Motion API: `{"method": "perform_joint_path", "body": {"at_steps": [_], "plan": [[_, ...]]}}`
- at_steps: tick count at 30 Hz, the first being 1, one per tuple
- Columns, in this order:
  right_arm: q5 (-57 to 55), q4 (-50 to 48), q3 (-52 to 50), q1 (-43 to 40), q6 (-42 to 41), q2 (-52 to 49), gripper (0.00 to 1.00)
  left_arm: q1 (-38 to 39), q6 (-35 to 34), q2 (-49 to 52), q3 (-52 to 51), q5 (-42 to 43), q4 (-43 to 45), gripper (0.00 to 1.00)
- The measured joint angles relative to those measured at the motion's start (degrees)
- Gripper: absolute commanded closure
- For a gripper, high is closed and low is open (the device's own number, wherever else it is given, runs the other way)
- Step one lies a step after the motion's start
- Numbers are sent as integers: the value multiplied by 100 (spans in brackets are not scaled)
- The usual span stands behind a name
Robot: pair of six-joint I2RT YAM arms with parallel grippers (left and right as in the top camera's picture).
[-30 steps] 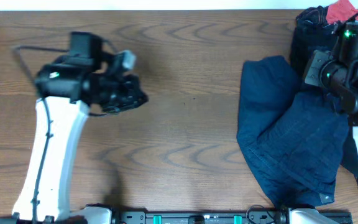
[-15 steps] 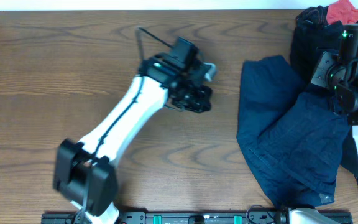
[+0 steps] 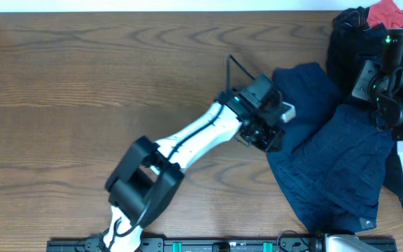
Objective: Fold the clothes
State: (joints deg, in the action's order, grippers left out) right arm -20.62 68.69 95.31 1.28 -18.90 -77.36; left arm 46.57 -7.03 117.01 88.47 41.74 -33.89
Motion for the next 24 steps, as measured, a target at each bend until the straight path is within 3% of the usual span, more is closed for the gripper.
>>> {"method": "perform_joint_path", "body": {"at_steps": [12, 24], "plan": [[-2, 55, 0, 0, -2, 0, 99, 743, -24, 662, 0, 31, 885, 94], [365, 98, 0, 2, 68, -15, 99, 750, -66, 1145, 13, -483, 527, 94]]}}
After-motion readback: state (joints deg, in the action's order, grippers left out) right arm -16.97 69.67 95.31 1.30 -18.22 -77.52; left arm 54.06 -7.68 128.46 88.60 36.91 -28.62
